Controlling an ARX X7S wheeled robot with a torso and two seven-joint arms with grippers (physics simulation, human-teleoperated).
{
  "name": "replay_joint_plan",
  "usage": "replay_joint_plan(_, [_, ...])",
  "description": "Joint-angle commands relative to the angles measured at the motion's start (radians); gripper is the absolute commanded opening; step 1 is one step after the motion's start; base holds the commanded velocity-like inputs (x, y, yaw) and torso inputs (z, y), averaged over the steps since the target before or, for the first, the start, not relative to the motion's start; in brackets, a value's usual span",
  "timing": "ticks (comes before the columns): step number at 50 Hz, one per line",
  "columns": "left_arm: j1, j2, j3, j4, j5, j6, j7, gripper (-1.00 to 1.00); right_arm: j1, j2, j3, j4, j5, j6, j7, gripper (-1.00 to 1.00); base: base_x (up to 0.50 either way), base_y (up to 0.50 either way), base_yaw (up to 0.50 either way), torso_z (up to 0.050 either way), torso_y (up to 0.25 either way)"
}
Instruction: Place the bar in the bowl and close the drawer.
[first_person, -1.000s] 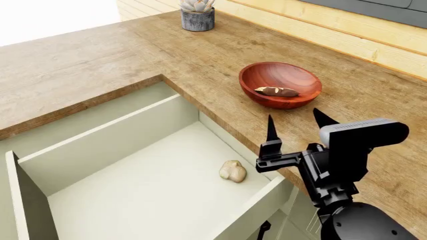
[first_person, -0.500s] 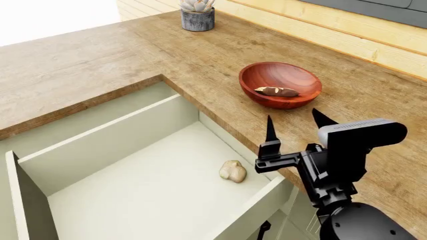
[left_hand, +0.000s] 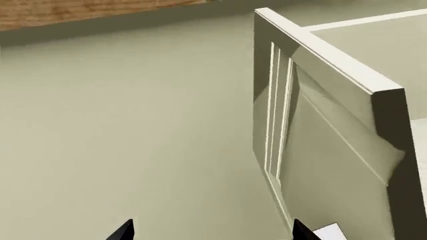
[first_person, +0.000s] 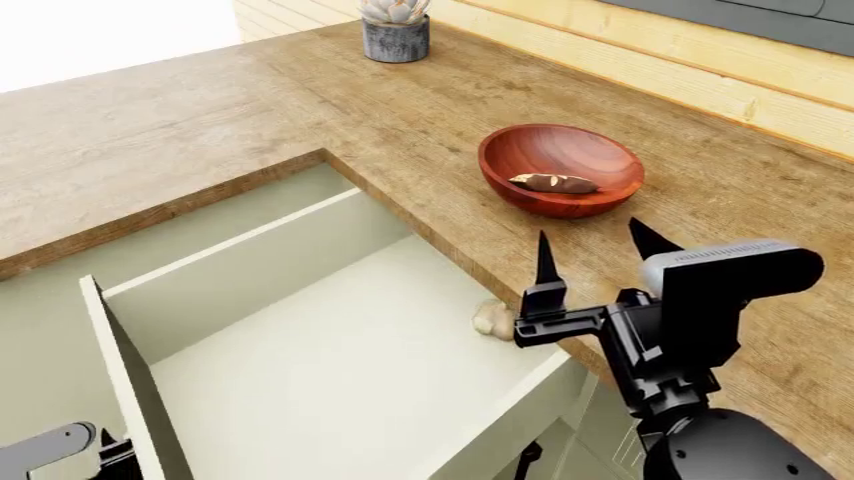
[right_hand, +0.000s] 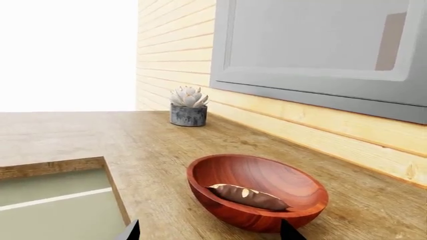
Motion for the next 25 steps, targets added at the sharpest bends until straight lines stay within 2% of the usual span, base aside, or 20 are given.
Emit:
replay_joint_plan(1, [-0.096,0.045,0.132,-0.019,0.068,-0.026,0.049,1.0,-0.01,-0.015,0.029,-0.007,-0.011,0.007,-0.02,1.0,0.0,0.0,0.0,0.0,0.0])
replay_joint_plan(14, [-0.231,0.094,0.275,-0.107,0.129,-0.033,0.097,1.0,-0.013,-0.004,0.039,-0.038,0.003,0.02,-0.005,1.0,0.0,0.0,0.0,0.0,0.0])
replay_joint_plan(25, [-0.349,0.139,0.348,-0.236,0.166,-0.003,0.146,1.0,-0.017,-0.001,0.052,-0.058,0.019,0.024,0.008,1.0,0.0,0.0,0.0,0.0,0.0])
